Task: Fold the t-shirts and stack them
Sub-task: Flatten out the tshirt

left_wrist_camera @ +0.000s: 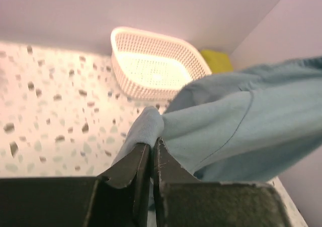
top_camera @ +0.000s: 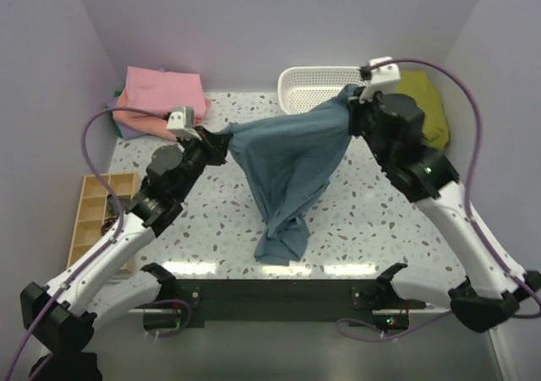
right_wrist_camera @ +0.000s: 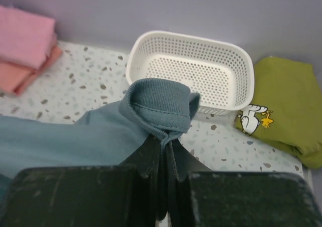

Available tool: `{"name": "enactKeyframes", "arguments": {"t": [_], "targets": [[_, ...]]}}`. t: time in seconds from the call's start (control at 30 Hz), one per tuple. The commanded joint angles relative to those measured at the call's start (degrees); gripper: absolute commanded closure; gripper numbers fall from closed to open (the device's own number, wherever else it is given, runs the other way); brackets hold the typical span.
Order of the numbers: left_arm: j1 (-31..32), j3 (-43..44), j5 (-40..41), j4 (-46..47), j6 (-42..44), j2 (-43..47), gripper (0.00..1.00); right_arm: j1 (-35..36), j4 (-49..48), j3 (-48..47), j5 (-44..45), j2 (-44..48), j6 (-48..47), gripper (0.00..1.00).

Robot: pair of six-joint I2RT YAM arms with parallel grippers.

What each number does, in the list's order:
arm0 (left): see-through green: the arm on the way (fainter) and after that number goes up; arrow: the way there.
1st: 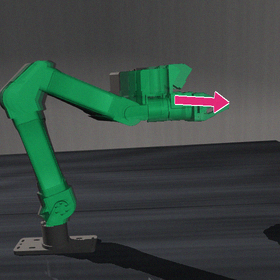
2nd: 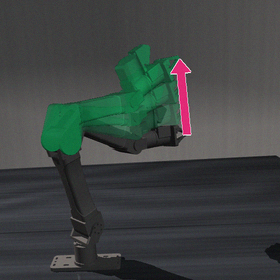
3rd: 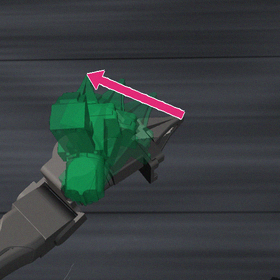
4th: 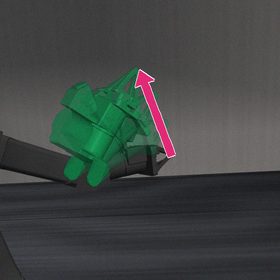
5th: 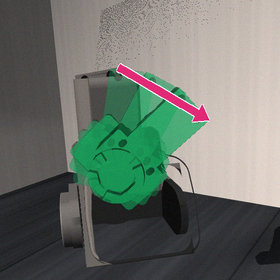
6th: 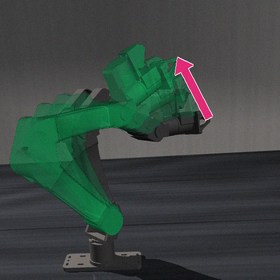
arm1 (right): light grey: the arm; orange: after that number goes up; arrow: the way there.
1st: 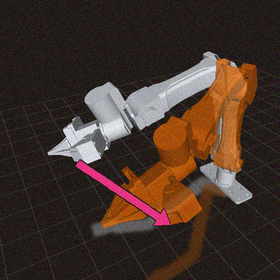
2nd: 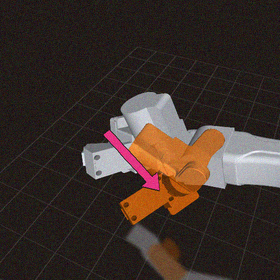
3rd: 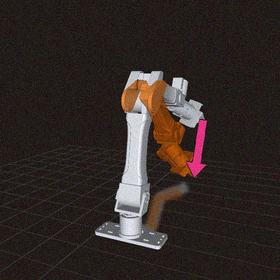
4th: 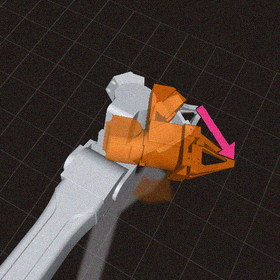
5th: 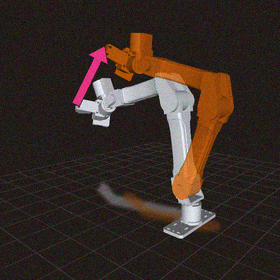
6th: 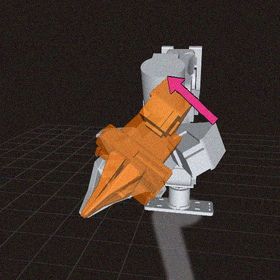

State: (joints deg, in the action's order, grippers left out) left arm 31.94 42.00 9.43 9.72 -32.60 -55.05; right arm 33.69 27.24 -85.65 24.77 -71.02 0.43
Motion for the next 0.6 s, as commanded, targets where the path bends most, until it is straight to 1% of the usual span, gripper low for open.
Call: {"name": "enactKeyframes", "arguments": {"t": [0.0,0.03,0.1,0.13,0.17,0.23,0.27,0.33,0.37,0.43,0.47,0.5,0.53,0.57], "targets": [[-0.48,12.56,4.81,-15.77,11.93,0.91,0.89,-0.12,5.35,3.9,1.59,8.43,6.77,1.0],[-0.48,15.8,4.98,-16.74,12.82,0.47,0.89,-0.21,6.32,4.34,1.24,11.14,8.52,1.0],[-0.48,17.85,5.77,-16.84,14.74,-1.11,0.88,-0.12,8.43,6.27,-1.47,13.36,10.89,1.0],[-0.57,20.2,6.21,-17.27,15.45,-1.81,0.88,-0.12,9.31,6.89,-2.61,15.54,11.96,1.0],[-0.65,21.71,7.08,-17.36,16.68,-3.56,0.88,-0.12,10.36,7.77,-5.15,16.61,12.75,1.0],[-1.26,26.28,5.87,-17.8,18.35,-5.94,0.86,-0.03,11.42,11.1,-7.89,18.72,15.56,1.0],[-1.44,28.29,3.34,-18.58,19.67,-9.17,0.85,-0.03,12.56,12.59,-9.12,20.47,16.35,1.0],[-1.62,33.29,1.48,-20.17,19.94,-12.79,0.85,-0.12,14.14,16.81,-11.24,21.8,19.16,1.0],[-1.62,34.02,-1.4,-20.26,19.86,-16.02,0.85,-0.12,15.28,18.57,-11.76,23.11,20.22,1.0],[-1.62,33.77,-3.88,-19.04,18.72,-19.64,0.86,-0.03,16.17,23.58,-13.43,24.52,23.12,1.0],[-1.71,32.63,-5.81,-17.9,17.67,-20.44,0.89,-0.03,16.52,25.51,-13.61,25.23,24.09,1.0],[-1.62,29.75,-6.0,-17.02,16.88,-20.89,0.93,0.14,16.79,29.01,-13.7,26.8,25.75,1.0],[-1.71,27.89,-6.26,-13.7,16.26,-21.24,0.93,0.15,16.79,30.87,-14.14,27.77,26.37,1.0],[-1.71,26.13,-6.7,-12.28,15.29,-21.24,0.93,0.23,16.44,34.11,-14.49,28.65,26.82,1.0]]}}
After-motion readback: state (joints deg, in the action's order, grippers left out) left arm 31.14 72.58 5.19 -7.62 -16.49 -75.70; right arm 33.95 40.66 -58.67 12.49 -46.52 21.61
